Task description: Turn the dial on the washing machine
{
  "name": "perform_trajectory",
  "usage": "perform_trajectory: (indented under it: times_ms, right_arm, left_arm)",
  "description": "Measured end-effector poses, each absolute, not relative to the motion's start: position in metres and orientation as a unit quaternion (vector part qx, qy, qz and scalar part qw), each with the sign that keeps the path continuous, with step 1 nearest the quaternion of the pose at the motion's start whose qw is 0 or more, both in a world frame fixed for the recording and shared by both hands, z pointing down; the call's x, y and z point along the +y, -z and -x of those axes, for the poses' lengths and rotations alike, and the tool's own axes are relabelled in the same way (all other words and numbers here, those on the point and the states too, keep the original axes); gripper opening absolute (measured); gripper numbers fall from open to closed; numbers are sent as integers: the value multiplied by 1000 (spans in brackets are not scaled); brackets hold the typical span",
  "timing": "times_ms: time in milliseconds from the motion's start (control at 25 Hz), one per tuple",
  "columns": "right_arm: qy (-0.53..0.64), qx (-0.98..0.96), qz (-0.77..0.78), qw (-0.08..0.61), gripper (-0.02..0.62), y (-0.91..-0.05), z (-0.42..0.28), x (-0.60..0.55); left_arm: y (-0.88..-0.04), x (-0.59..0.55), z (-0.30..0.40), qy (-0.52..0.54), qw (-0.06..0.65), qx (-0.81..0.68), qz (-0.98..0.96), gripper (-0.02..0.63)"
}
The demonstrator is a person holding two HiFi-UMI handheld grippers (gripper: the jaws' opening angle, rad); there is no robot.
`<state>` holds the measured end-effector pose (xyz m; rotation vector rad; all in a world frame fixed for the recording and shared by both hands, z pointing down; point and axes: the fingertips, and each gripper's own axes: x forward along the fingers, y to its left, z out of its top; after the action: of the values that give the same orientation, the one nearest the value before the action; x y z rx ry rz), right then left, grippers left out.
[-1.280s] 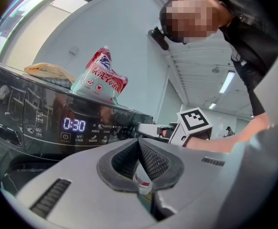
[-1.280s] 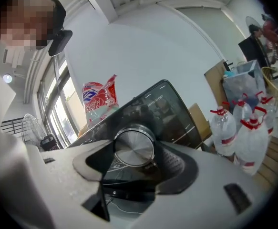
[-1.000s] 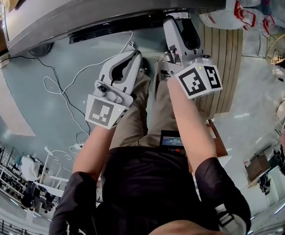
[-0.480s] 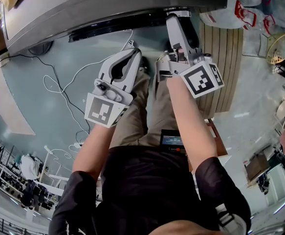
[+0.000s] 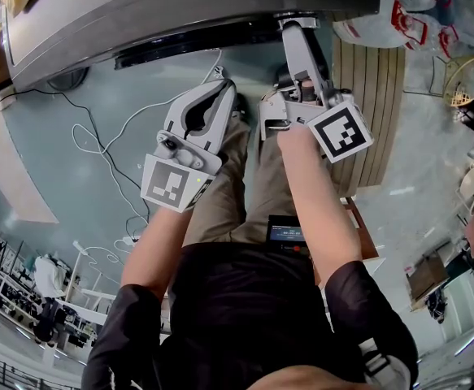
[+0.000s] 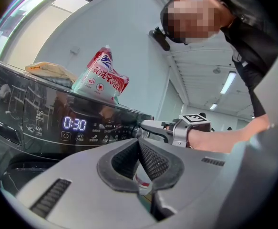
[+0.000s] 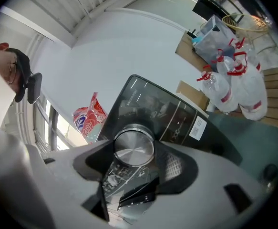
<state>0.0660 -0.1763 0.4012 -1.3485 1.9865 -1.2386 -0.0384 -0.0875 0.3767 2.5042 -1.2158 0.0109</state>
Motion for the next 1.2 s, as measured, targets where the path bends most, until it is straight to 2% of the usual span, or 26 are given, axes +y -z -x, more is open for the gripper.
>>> perform_trajectory:
  times_ms: [1200]
  right_arm:
    - [550,646,438,298,273,-408,-68,-175]
  left_arm:
    - [-377,-94,41,-4,178,-434,-883,-6]
